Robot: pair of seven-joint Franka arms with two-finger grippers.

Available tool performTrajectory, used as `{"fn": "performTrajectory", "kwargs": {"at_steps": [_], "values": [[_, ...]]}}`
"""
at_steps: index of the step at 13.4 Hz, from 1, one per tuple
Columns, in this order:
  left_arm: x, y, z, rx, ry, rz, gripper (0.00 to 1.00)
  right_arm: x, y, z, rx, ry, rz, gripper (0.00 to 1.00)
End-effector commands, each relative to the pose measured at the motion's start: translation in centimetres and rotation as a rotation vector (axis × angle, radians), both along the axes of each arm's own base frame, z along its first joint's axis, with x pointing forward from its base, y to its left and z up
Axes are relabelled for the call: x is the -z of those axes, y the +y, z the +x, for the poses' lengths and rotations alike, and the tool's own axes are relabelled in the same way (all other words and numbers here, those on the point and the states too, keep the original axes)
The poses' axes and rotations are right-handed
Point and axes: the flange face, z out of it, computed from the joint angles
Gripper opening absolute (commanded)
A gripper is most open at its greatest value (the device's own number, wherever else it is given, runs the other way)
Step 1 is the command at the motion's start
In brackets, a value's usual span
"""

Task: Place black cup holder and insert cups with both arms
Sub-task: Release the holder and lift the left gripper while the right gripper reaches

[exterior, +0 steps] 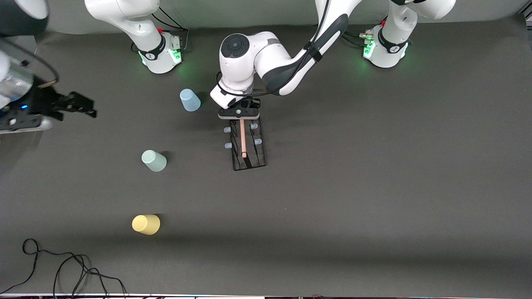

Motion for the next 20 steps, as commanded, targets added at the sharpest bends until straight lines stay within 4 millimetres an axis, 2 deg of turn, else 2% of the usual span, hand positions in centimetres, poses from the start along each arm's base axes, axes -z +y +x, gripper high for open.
{"fn": "performTrajectory", "kwargs": {"at_steps": [1, 3, 5, 7, 9, 10, 11, 13, 15, 17, 19, 20], "values": [[-2.9, 1.9, 2.6, -0.009, -0.041, -0.004, 1.00, 0.8, -0.7, -4.5, 0.022, -0.051, 0.031, 1.00], [-6.6, 5.3, 5.5, -0.034, -0.045, -0.001, 1.00, 2.4, -0.9, -5.7, 0.010, -0.084, 0.029, 1.00], [-9.6, 8.4, 7.2, -0.065, -0.055, 0.026, 1.00, 4.3, -1.0, -4.8, 0.003, -0.097, 0.026, 1.00], [-13.1, 14.6, 10.8, -0.060, -0.045, 0.073, 1.00, 7.1, -1.1, -3.7, -0.019, -0.131, 0.002, 1.00], [-15.7, 22.4, 14.6, -0.066, -0.027, 0.123, 1.00, 11.5, -1.1, -2.5, -0.027, -0.143, -0.002, 1.00], [-16.8, 26.9, 16.6, -0.059, -0.025, 0.135, 1.00, 14.1, -0.9, -1.9, -0.029, -0.137, -0.006, 1.00], [-17.2, 30.8, 17.7, -0.015, -0.009, 0.153, 1.00, 16.8, -0.7, -1.3, -0.031, -0.130, -0.010, 1.00], [-17.6, 38.2, 19.2, 0.051, 0.024, 0.134, 1.00, 21.9, -0.6, -1.1, -0.033, -0.149, -0.015, 1.00], [-18.9, 45.1, 20.4, 0.044, 0.032, 0.133, 0.99, 26.3, -0.3, -1.3, -0.036, -0.174, -0.018, 1.00], [-20.3, 51.9, 21.1, 0.066, 0.030, 0.141, 0.98, 29.4, -0.3, -1.1, -0.027, -0.173, -0.018, 1.00], [-21.8, 56.1, 20.6, 0.065, 0.014, 0.131, 0.99, 31.9, -0.2, -0.8, -0.030, -0.175, -0.024, 1.00], [-22.5, 57.4, 20.5, 0.048, 0.000, 0.128, 0.99, 33.3, 0.3, -0.7, -0.040, -0.175, -0.026, 1.00]]}}
